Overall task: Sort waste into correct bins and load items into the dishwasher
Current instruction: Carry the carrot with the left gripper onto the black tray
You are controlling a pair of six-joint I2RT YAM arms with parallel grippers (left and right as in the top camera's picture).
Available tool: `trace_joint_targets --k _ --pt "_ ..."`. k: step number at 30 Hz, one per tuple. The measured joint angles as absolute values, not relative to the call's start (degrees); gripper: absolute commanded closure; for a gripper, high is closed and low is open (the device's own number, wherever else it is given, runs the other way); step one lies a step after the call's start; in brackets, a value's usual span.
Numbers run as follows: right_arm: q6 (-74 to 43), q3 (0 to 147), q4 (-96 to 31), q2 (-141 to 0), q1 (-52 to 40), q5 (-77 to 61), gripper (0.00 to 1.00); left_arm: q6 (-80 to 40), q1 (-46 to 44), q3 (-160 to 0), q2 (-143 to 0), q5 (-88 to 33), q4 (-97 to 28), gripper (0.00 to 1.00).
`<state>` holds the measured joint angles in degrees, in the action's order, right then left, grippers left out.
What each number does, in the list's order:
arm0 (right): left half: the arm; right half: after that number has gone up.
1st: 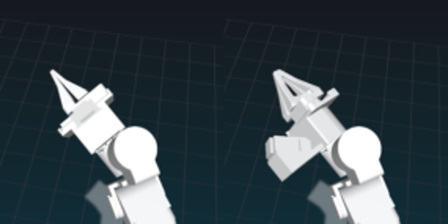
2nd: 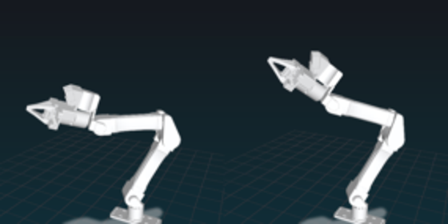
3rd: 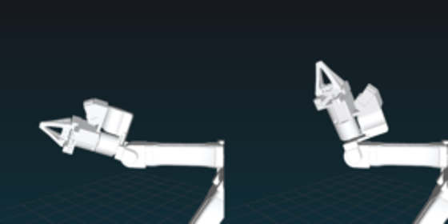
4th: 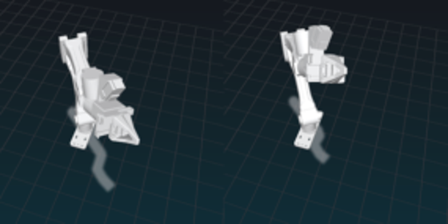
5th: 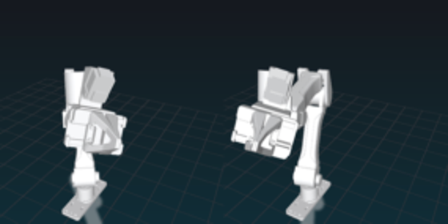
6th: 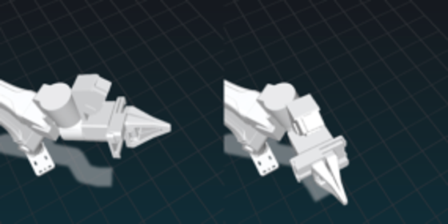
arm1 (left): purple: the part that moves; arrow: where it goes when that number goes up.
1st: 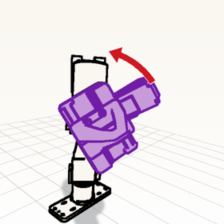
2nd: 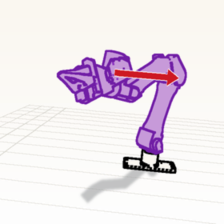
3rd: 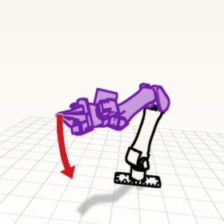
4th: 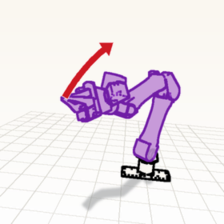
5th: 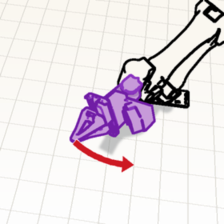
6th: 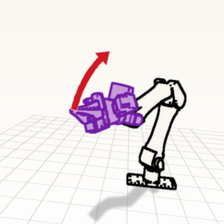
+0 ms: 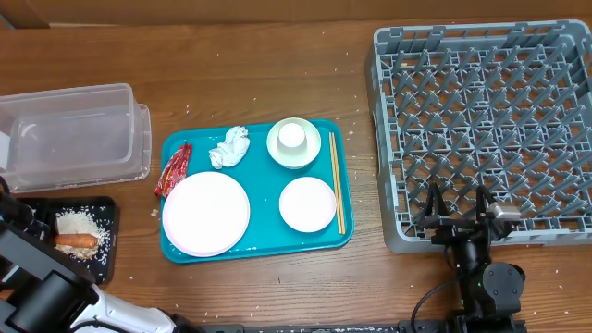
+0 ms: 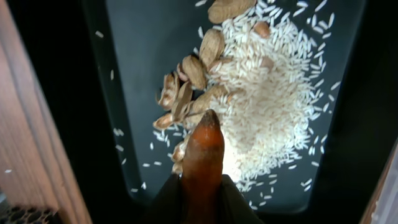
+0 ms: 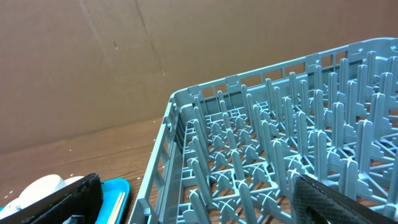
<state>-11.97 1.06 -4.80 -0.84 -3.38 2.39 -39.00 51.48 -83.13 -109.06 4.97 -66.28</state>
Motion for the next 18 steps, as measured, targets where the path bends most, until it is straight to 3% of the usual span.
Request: trace_joint_targets --k 2,6,8,18 --pt "-11.9 1.1 -4.8 -0.8 -3.4 2.4 0.0 -38.9 51.5 -82.9 -109.1 5.0 -65.3 0.75" --pt "-11.9 1.1 -4.8 -0.8 -3.4 2.3 0.0 -38.5 51.5 -82.9 -109.1 4.9 -64.7 0.46" --pt "-12.0 1.1 -4.8 -0.8 -3.4 2.4 0.0 -39.0 51.5 -82.9 -109.1 4.8 -64.7 0.42" --pt "-11.9 1.1 -4.8 -0.8 -3.4 2.3 0.0 -34.7 51.5 -83.4 -109.1 -6.4 -66.2 0.44"
